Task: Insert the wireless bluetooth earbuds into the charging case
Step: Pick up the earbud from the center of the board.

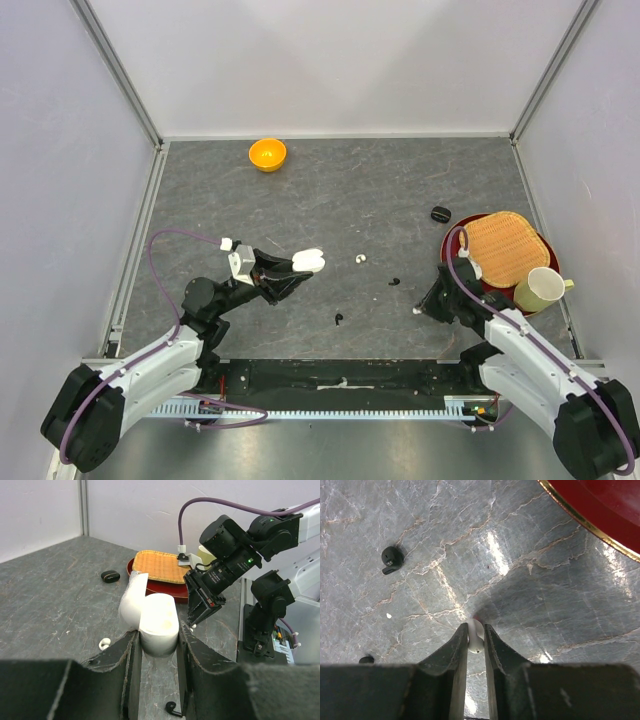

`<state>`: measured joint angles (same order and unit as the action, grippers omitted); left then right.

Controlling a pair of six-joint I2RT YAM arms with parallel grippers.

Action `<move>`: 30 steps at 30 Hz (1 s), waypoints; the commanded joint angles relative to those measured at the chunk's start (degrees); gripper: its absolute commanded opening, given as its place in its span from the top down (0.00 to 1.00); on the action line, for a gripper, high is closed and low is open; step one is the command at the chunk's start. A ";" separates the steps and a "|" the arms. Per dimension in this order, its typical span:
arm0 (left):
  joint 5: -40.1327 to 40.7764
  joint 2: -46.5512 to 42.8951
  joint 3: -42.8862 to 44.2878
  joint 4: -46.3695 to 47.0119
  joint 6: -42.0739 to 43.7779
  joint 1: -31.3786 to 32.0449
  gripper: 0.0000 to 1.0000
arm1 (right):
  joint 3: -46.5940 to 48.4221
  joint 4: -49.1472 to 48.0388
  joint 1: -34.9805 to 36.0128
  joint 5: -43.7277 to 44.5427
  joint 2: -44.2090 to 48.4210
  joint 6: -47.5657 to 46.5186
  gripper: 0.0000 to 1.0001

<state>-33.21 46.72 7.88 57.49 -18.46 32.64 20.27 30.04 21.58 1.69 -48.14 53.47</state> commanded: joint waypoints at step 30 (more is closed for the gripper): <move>0.52 0.21 0.56 1.83 -2.02 0.14 0.98 | -0.50 6.17 1.62 -0.64 2.88 -1.27 0.73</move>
<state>-33.12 46.78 7.88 57.34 -19.07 32.67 19.33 32.88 23.05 -0.27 -45.17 53.34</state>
